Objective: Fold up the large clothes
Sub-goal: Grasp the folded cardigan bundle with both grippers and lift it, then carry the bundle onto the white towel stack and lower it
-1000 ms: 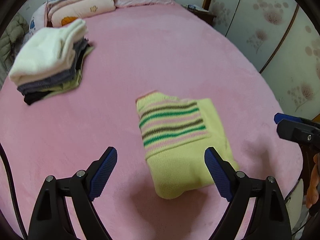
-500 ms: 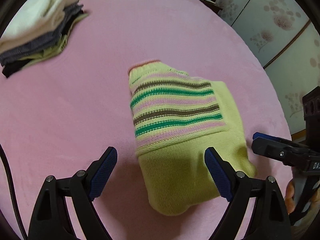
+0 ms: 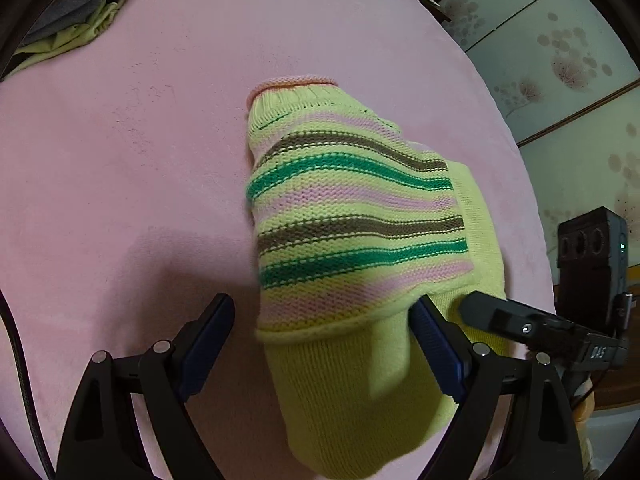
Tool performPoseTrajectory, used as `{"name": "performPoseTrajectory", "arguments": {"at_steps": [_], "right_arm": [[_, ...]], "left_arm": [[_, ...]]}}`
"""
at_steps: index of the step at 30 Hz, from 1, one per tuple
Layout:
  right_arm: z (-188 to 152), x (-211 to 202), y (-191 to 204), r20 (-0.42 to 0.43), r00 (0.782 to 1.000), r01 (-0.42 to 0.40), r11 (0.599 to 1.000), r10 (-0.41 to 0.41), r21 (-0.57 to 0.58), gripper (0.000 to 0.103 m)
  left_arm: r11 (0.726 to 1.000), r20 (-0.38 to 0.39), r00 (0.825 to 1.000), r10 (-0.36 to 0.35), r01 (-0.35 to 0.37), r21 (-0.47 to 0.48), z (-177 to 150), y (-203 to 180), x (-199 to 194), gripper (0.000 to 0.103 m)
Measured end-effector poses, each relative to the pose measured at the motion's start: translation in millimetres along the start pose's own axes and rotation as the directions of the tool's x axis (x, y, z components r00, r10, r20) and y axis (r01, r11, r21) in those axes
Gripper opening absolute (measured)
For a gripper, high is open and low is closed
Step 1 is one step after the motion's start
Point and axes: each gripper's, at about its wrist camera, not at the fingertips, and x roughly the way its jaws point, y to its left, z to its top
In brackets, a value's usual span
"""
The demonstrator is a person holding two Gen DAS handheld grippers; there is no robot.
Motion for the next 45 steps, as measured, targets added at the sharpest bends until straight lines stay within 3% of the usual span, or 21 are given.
{"name": "performPoseTrajectory", "arguments": {"at_steps": [9,11,12,17,25,29,33,38,42,45], "right_arm": [[1.0,19.1,-11.8,-0.004,0.997,-0.071,0.997,0.071,0.014,0.089],[-1.3,20.8,-9.6,-0.008,0.995,-0.098,0.995,0.098,-0.006,0.064],[-2.0,21.1,-10.8,-0.006,0.994,-0.112,0.994,0.112,0.005,0.063],[-5.8,15.0,-6.5,0.029,0.993,-0.113,0.994,0.113,0.004,0.047],[-16.6,-15.6,45.7,0.089,0.994,-0.064,0.997,0.067,-0.034,0.043],[-17.4,-36.0,100.5,0.112,0.991,-0.068,0.994,0.077,-0.087,0.042],[-1.0,-46.5,167.9,0.135,0.984,-0.097,0.986,0.116,-0.137,0.042],[46.9,-44.9,264.8,0.183,0.968,-0.131,0.966,0.173,-0.223,0.042],[100.5,-21.9,340.0,0.242,0.950,-0.123,0.950,0.196,-0.288,0.042],[145.4,7.4,380.4,0.287,0.936,-0.115,0.947,0.205,-0.301,0.042]], "left_arm": [[0.998,0.005,0.998,-0.065,0.065,-0.001,-7.6,12.9,12.1,0.089],[0.998,0.013,0.998,-0.069,0.068,0.017,-10.9,12.0,13.4,0.084],[0.996,0.015,0.996,-0.090,0.089,0.029,-12.1,11.0,13.5,0.067],[0.994,0.067,0.996,-0.062,0.055,0.097,-17.4,-8.9,2.5,0.058],[0.988,0.145,0.986,-0.083,0.063,0.141,-29.5,-11.9,-74.5,0.055],[0.985,0.190,0.979,-0.077,0.044,0.169,-23.3,-9.0,-134.1,0.055],[0.977,0.243,0.969,-0.035,-0.018,0.213,4.2,1.3,-208.6,0.055],[0.953,0.317,0.947,0.057,-0.146,0.266,72.7,25.6,-299.0,0.056],[0.947,0.365,0.923,0.120,-0.217,0.238,143.1,60.8,-342.0,0.056],[0.947,0.394,0.906,0.156,-0.251,0.202,198.0,94.5,-350.9,0.056]]}}
